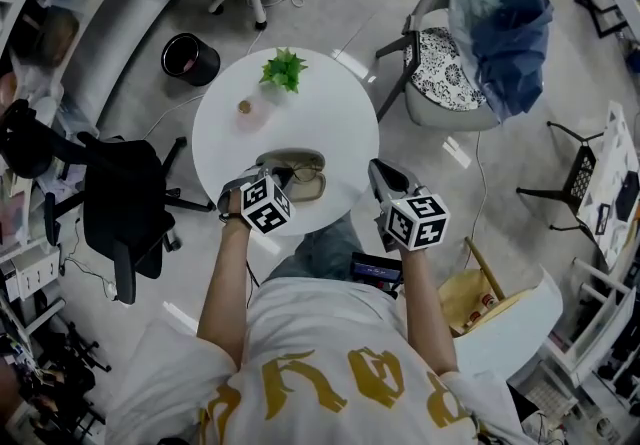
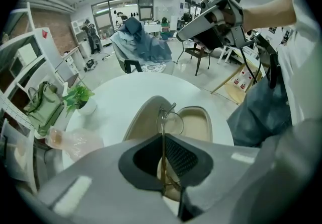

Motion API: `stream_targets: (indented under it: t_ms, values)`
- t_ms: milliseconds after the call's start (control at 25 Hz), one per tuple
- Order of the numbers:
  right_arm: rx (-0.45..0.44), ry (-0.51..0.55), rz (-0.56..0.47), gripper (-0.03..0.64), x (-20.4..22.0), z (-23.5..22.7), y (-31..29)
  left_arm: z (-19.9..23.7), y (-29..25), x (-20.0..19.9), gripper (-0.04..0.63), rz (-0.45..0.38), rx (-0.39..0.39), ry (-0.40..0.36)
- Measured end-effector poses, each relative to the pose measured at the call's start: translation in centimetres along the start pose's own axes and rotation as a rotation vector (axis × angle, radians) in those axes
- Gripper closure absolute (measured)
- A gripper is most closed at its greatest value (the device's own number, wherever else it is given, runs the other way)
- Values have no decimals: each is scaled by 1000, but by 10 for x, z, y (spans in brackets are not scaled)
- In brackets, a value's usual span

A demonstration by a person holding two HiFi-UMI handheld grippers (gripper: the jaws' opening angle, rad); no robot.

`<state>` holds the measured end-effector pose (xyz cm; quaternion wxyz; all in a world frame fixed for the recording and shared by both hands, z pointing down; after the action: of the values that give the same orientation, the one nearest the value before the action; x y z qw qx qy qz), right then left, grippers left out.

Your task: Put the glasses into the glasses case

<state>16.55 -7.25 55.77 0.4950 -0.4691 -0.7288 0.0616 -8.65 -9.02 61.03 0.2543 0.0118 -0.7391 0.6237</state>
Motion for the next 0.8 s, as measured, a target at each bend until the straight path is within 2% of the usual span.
stream_targets:
  t_ms: [280, 560, 800]
  values:
    - [15, -11, 1, 589, 1, -5, 2, -4, -6, -1, 577, 33, -29, -62]
    - [26, -9, -16, 589, -1, -6, 6, -1, -10, 0, 572, 42, -16, -26]
    - [15, -4, -16, 589, 0, 1, 10, 0, -7, 3, 537, 24, 7, 49]
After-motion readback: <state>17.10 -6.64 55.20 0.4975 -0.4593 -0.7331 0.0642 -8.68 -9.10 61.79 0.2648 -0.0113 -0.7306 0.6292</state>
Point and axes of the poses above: the fingertips, and each gripper's own axes: y backward along the fingers, z to its left, x out of its underside, the point moved 10 cm from there along y, backward along the fingers, and after that the axes turned 6 degrees about -x, right-handed, at the moved point
